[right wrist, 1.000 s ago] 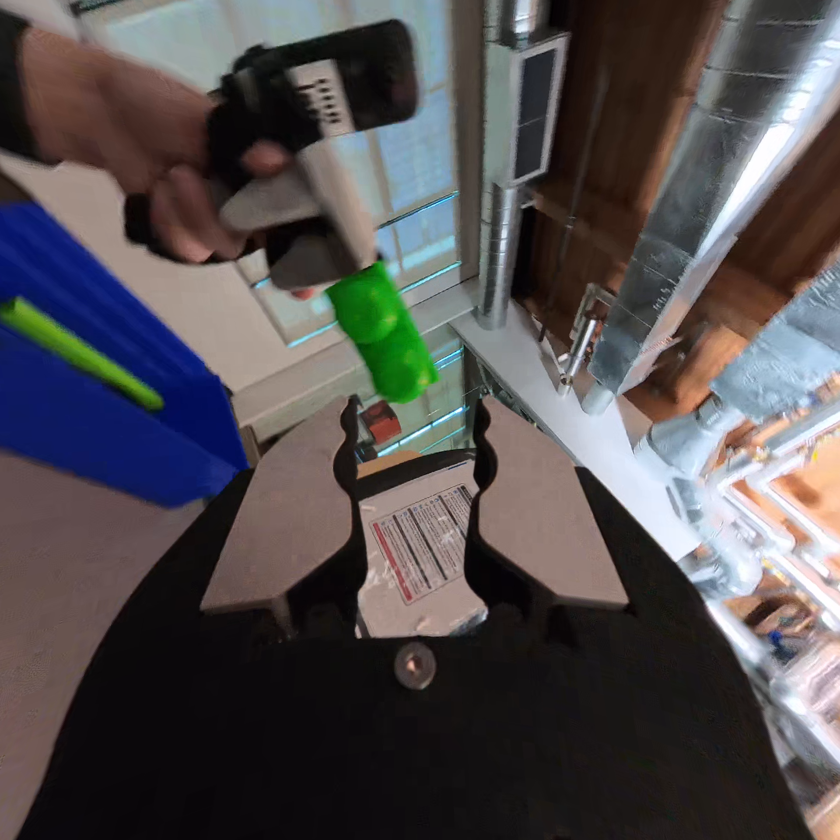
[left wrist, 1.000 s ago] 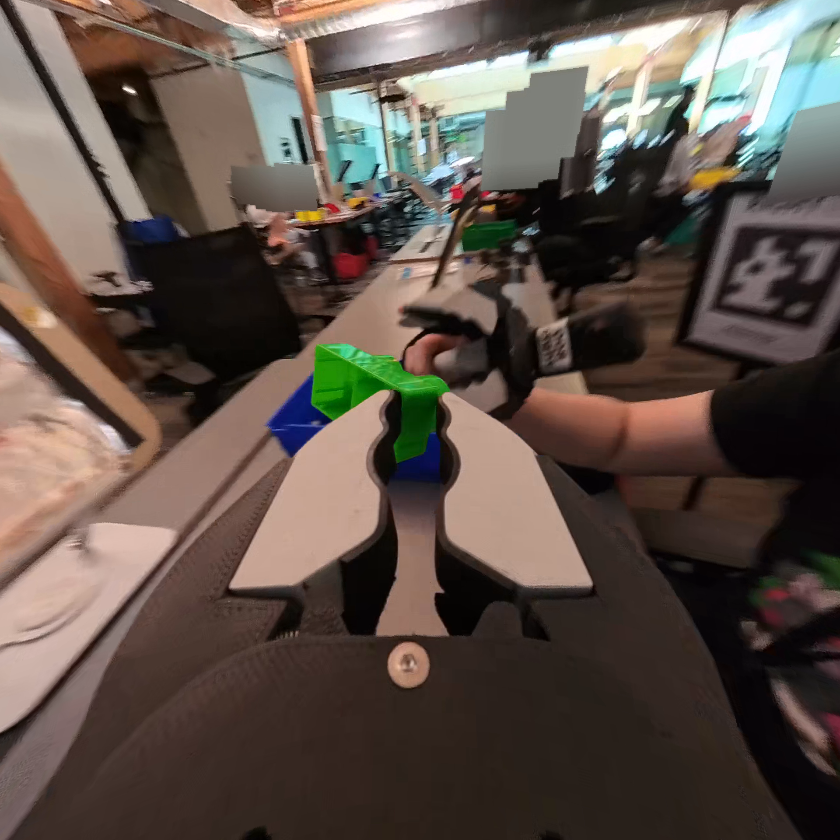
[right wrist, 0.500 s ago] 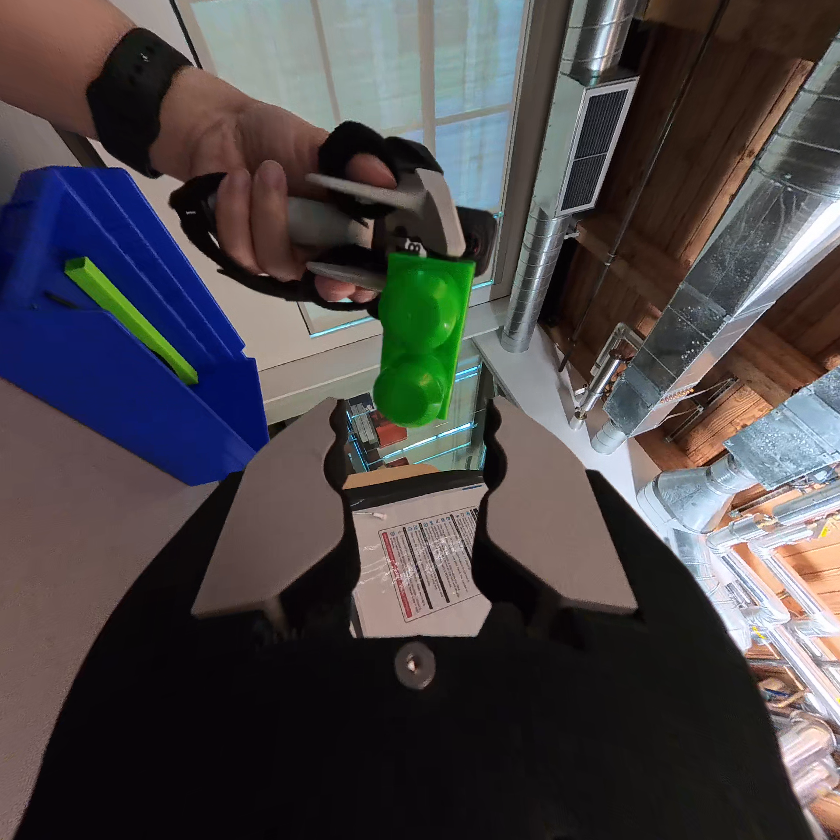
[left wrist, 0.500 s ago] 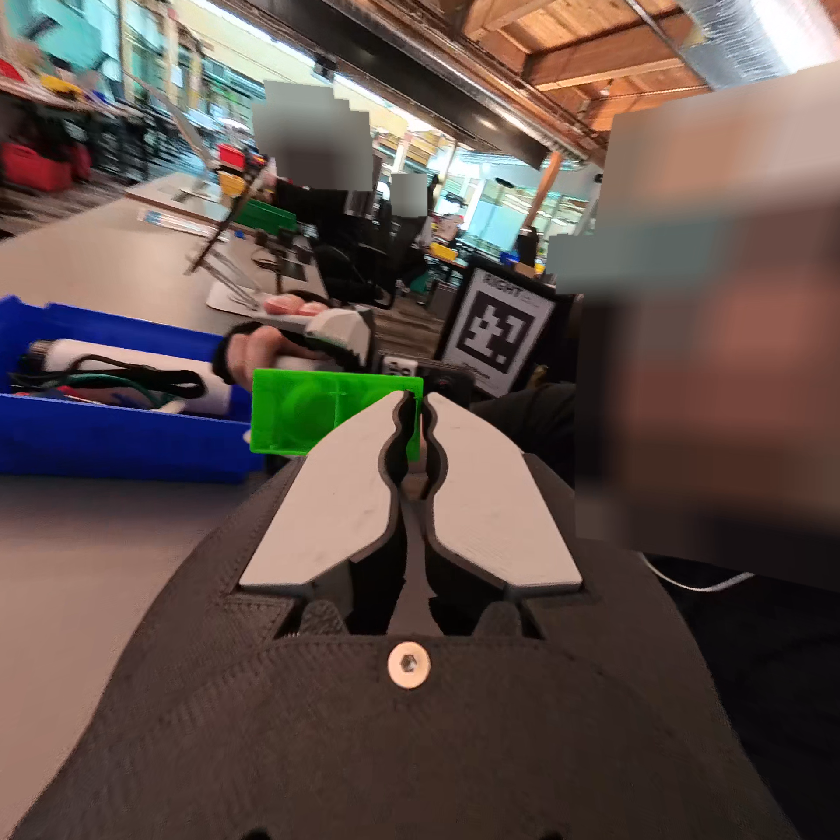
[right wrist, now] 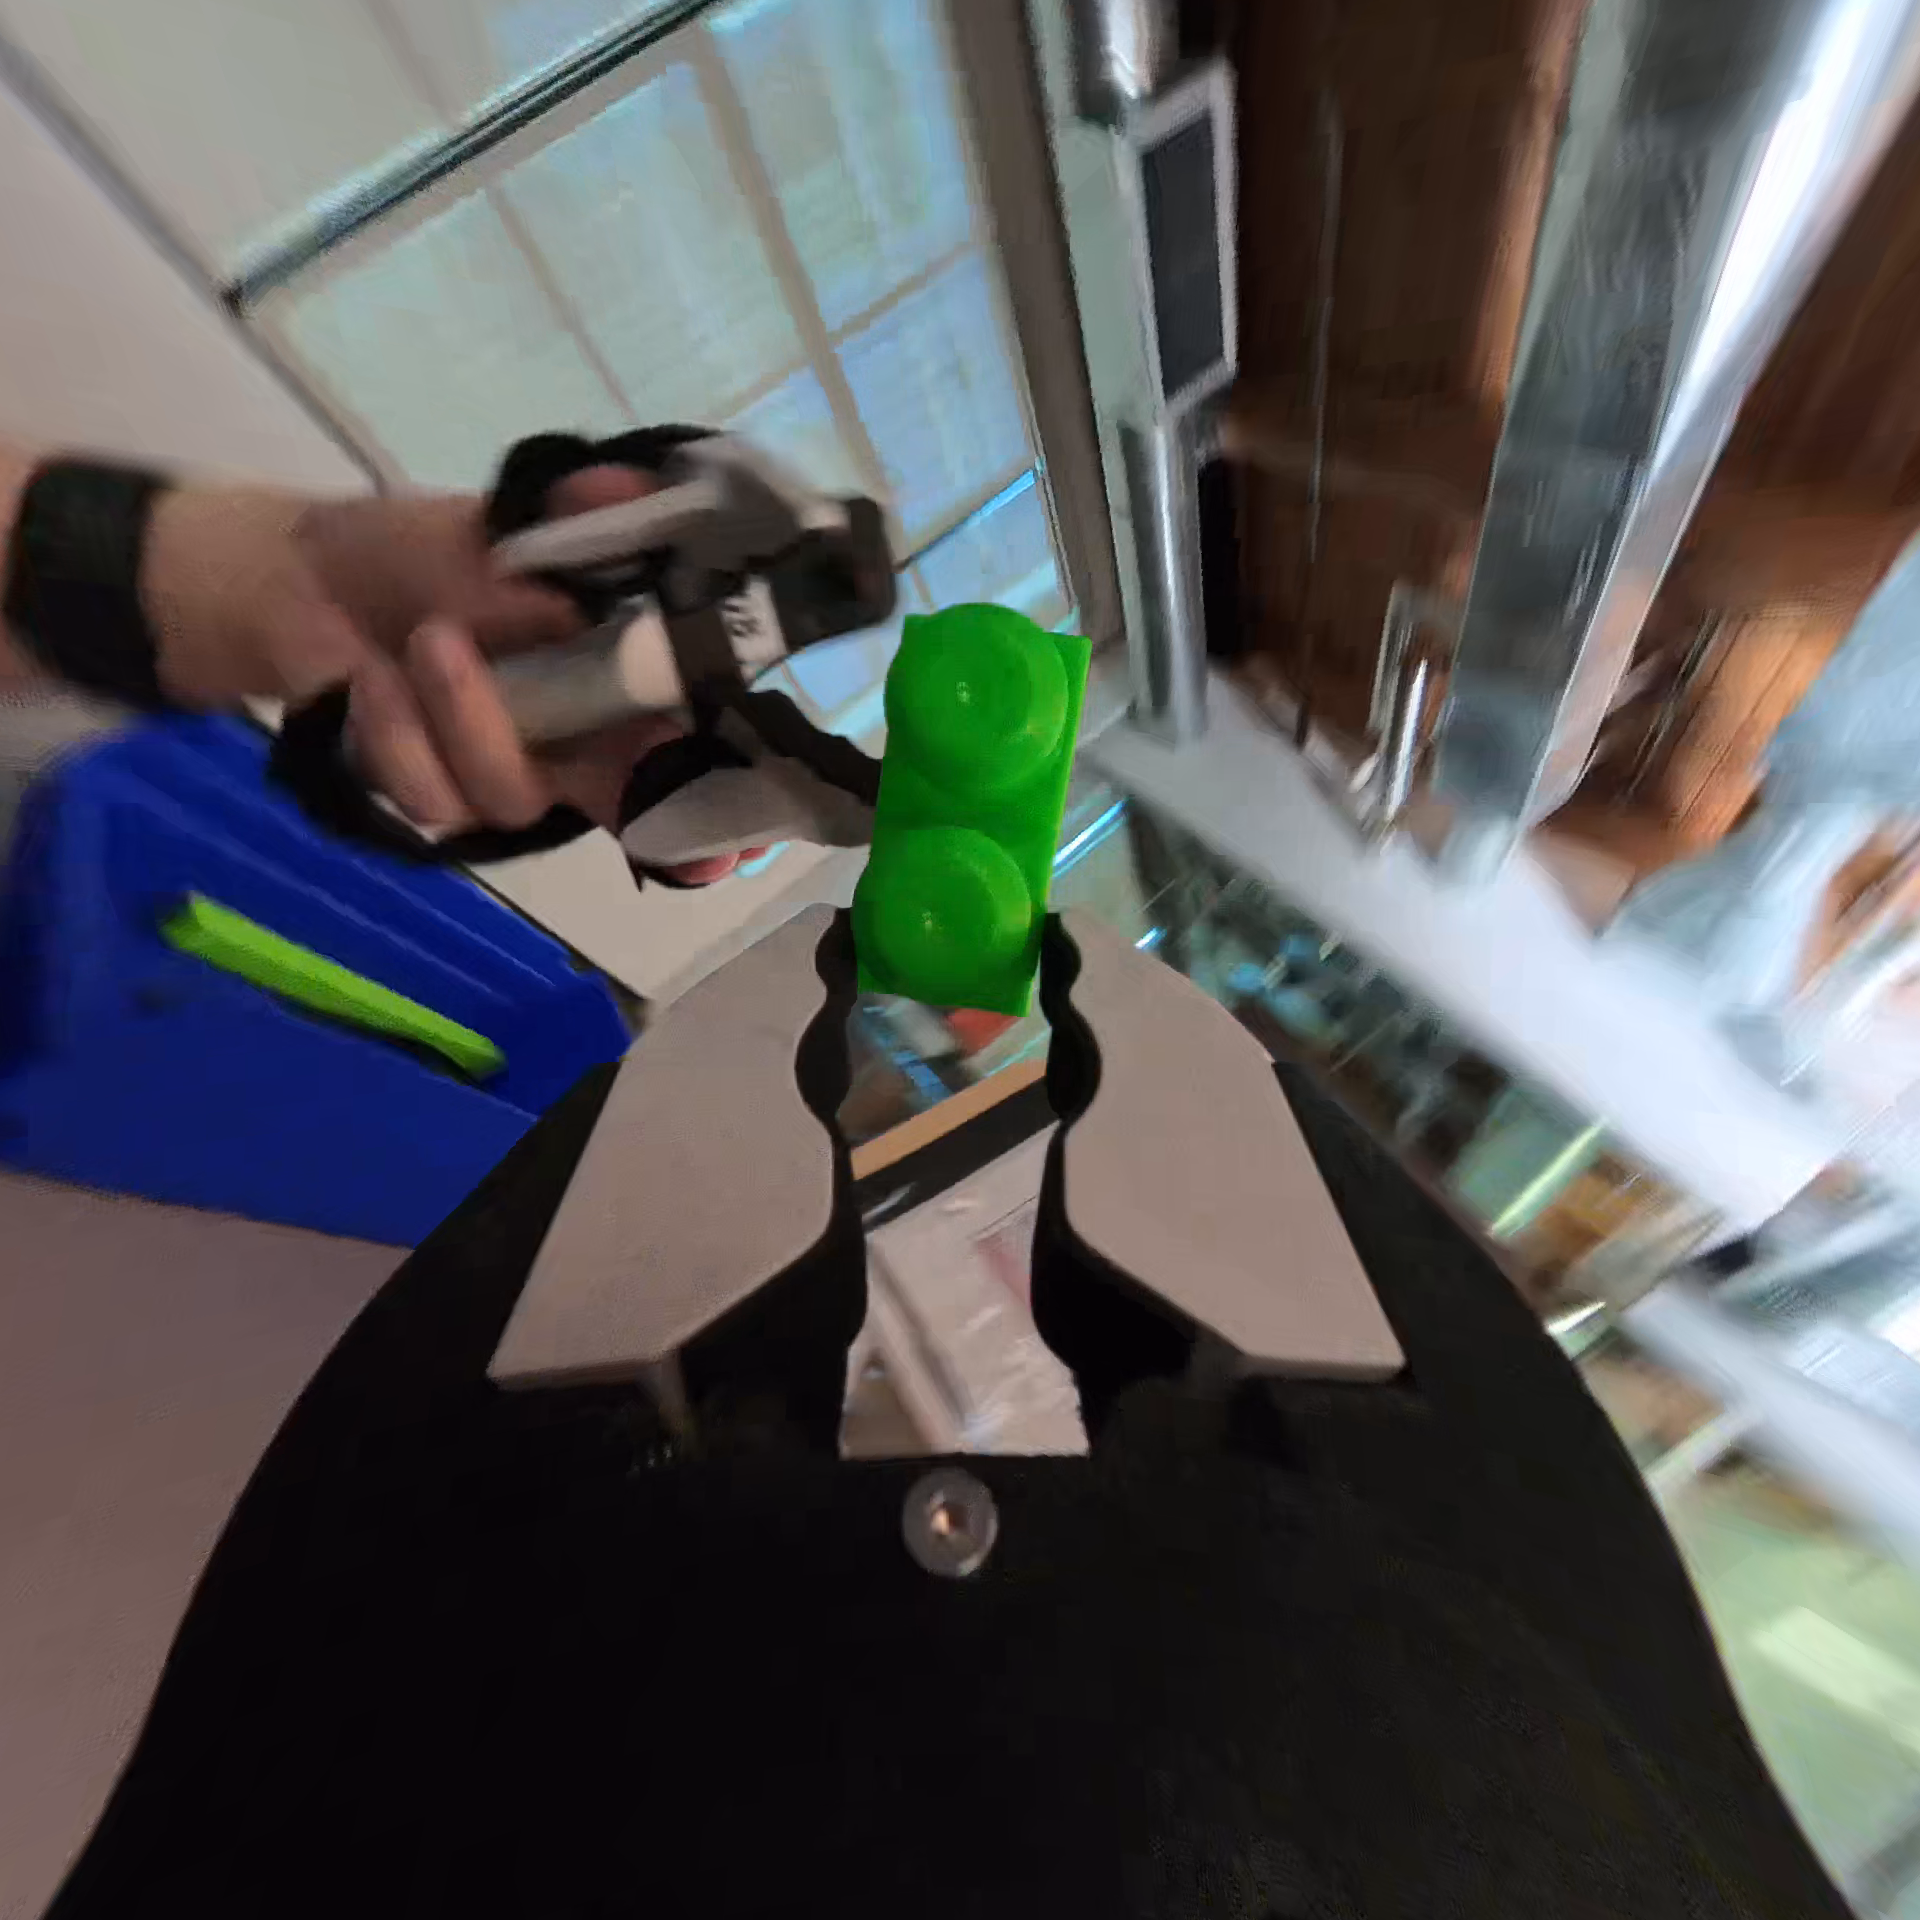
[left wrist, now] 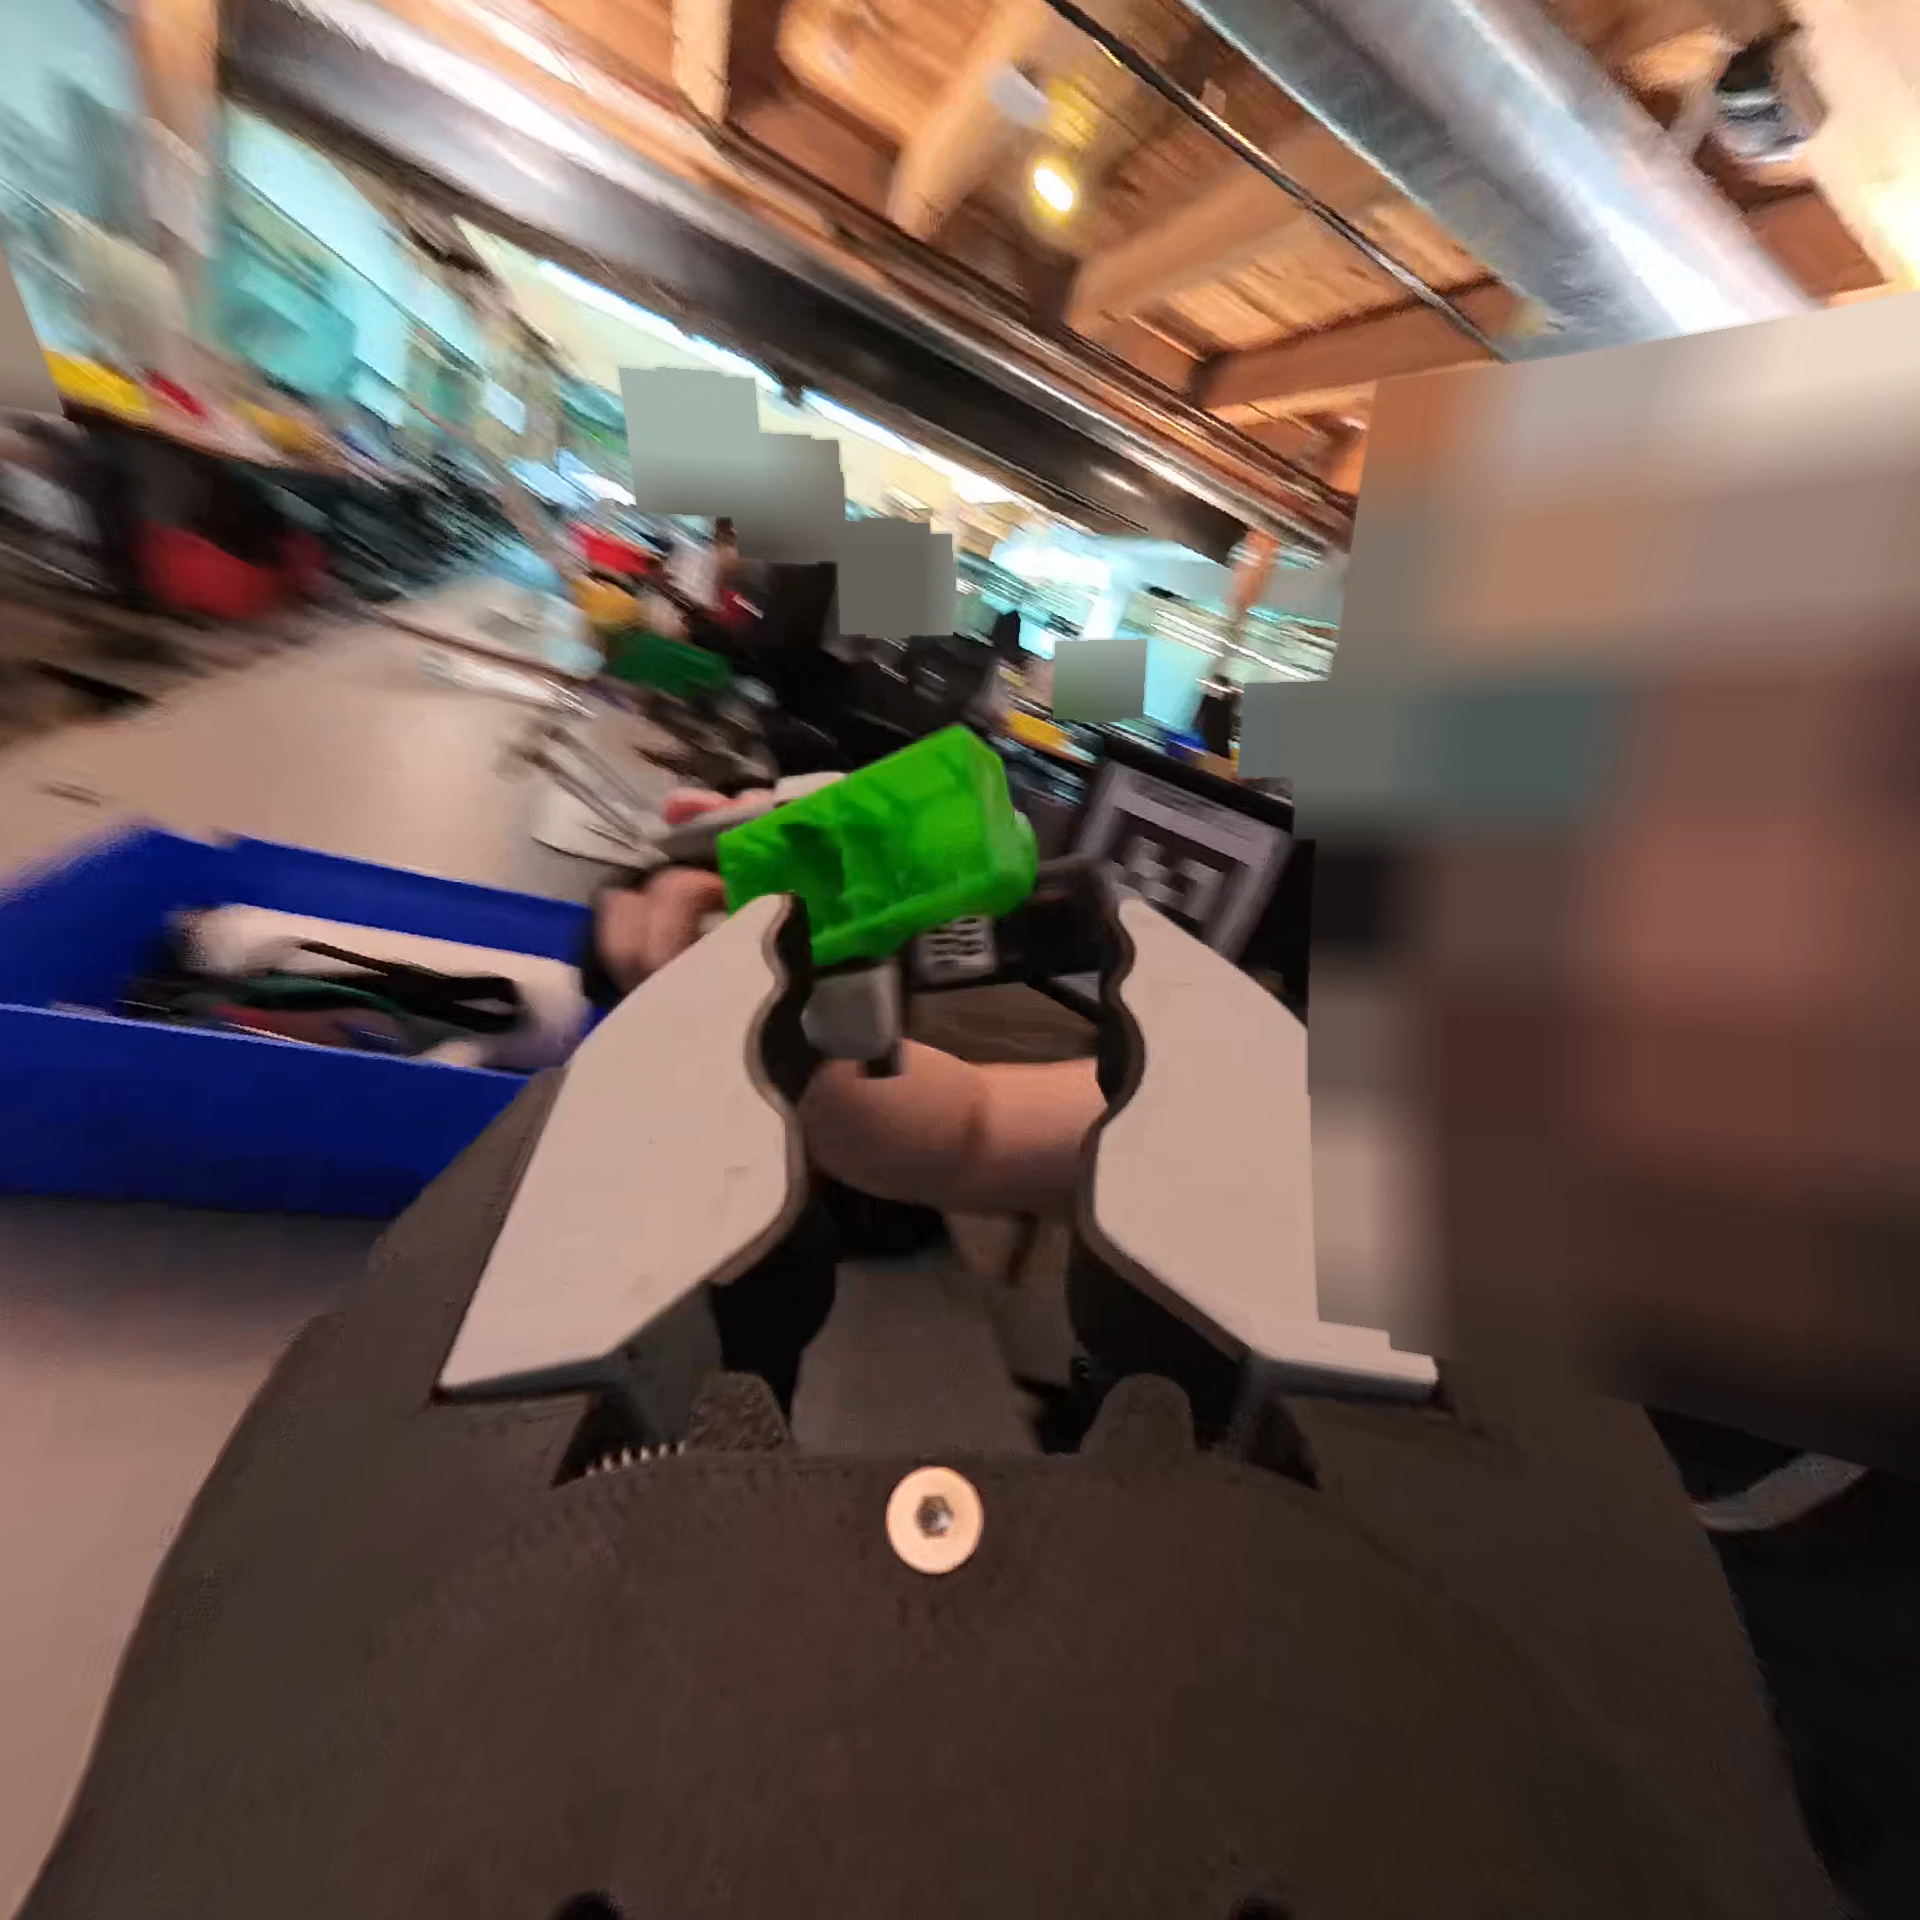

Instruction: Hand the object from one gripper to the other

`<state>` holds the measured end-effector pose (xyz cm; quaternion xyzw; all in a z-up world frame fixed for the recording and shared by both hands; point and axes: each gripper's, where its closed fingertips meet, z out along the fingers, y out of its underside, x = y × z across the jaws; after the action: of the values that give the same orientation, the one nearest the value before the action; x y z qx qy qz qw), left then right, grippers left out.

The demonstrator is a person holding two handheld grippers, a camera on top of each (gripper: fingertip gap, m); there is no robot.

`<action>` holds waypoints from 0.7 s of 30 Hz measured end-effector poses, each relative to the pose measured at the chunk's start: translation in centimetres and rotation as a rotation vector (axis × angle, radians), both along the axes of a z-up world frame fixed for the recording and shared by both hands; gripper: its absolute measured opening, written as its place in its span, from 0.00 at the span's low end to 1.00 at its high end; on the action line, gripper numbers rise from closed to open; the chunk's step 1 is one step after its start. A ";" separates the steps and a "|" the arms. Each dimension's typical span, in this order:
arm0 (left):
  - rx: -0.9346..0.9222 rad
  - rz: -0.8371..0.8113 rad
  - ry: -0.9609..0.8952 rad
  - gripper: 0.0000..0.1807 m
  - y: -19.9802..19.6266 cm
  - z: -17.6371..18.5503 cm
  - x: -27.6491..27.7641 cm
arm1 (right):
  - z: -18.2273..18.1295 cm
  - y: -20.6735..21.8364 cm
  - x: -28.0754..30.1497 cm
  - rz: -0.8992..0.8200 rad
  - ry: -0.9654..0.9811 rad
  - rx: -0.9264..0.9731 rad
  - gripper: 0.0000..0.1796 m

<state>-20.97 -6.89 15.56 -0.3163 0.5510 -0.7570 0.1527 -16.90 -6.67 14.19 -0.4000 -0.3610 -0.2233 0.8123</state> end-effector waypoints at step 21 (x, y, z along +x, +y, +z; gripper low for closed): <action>0.899 0.733 -0.269 0.48 4.5 -5.0 5.6 | -4.3 4.0 -1.8 1.195 1.323 -1.317 0.19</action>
<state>-15.36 -2.42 10.60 -0.2917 0.6482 -0.3808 0.5914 -18.72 -2.71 9.91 -0.5556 -0.0389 0.6977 0.4506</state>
